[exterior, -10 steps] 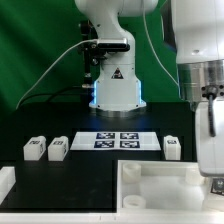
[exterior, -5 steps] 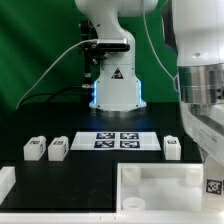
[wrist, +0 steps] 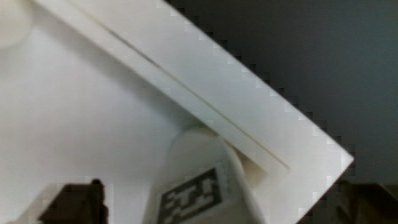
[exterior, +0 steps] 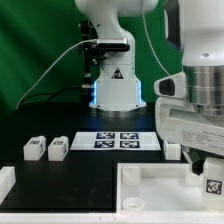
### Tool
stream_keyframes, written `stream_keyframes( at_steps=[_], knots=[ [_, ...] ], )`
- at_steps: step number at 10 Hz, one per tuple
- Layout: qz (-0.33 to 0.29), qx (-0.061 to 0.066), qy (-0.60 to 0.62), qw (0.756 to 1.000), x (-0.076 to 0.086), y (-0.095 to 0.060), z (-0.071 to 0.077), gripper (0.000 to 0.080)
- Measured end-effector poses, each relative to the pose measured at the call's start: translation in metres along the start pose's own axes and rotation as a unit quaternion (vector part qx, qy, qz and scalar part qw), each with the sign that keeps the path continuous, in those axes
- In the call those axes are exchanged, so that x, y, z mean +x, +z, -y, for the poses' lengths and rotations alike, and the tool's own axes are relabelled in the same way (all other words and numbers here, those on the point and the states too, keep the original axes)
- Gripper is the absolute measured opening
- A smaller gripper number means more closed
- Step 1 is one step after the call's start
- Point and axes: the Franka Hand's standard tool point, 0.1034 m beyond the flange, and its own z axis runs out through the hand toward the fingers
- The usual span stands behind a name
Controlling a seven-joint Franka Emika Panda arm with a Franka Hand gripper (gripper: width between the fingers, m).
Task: Assemble one leg
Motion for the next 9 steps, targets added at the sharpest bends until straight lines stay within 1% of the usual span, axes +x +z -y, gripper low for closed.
stream_keyframes(
  at_steps=[1,2,3,4,5,6,7,9],
  knots=[
    [-0.01,-0.007,-0.087,0.996,0.0068,-0.0034,-0.0009,0.0648],
    [-0.017,-0.007,-0.115,0.993,0.0086,-0.0041,0.0001,0.0648],
    [-0.017,-0.007,-0.109,0.994,0.0082,-0.0036,0.0001,0.0648],
    [-0.017,-0.007,-0.109,0.994,0.0082,-0.0036,0.0001,0.0535],
    [-0.017,-0.007,-0.109,0.994,0.0082,-0.0036,0.0,0.04],
    [-0.017,-0.007,-0.109,0.994,0.0082,-0.0035,0.0,0.04],
    [-0.017,-0.007,-0.109,0.994,0.0083,-0.0035,0.0,0.0292],
    [-0.014,-0.009,-0.104,0.994,0.0103,-0.0039,-0.0008,0.0292]
  ],
)
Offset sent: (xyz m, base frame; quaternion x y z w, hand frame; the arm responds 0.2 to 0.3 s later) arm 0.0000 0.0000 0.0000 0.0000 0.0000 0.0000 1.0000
